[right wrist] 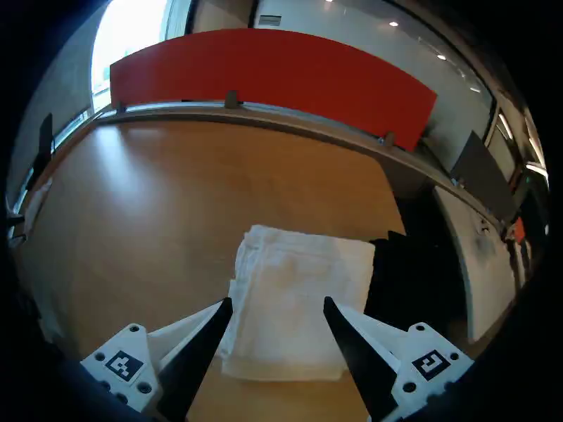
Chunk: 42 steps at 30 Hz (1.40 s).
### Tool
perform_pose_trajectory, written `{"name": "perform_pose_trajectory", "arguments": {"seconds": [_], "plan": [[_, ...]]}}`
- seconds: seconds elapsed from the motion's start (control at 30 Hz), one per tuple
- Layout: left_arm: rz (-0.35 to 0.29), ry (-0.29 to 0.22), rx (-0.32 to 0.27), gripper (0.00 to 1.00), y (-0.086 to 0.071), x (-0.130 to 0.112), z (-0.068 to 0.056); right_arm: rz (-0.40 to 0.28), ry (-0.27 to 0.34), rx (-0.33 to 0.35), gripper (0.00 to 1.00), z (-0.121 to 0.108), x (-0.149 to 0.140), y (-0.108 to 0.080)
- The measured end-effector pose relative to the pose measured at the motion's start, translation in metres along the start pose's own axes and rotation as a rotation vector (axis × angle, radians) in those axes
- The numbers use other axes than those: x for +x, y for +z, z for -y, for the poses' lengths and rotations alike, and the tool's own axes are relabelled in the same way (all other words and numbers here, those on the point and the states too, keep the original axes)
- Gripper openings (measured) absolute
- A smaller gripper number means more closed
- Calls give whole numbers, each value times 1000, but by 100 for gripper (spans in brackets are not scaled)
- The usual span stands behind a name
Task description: Fold towel
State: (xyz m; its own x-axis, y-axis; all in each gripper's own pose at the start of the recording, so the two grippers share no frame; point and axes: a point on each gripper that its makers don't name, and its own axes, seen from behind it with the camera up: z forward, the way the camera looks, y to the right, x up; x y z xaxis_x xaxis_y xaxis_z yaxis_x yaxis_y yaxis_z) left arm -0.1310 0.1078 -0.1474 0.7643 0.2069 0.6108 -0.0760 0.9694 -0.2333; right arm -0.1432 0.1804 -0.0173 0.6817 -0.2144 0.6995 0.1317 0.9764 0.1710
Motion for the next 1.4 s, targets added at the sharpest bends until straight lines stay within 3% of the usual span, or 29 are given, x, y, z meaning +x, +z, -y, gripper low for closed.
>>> {"name": "perform_pose_trajectory", "arguments": {"seconds": [0.4, 0.7, 1.4], "plan": [[6, -3, 16, 96, 0, 1, 3, -15, 12, -25, 100, -26, 25, 21], [16, -7, 32, 96, -2, 0, 6, -4, 1, -25, 100, -33, 36, 40], [31, -12, 60, 96, -9, -5, 9, 61, 18, -15, 100, -31, 6, 68]]}}
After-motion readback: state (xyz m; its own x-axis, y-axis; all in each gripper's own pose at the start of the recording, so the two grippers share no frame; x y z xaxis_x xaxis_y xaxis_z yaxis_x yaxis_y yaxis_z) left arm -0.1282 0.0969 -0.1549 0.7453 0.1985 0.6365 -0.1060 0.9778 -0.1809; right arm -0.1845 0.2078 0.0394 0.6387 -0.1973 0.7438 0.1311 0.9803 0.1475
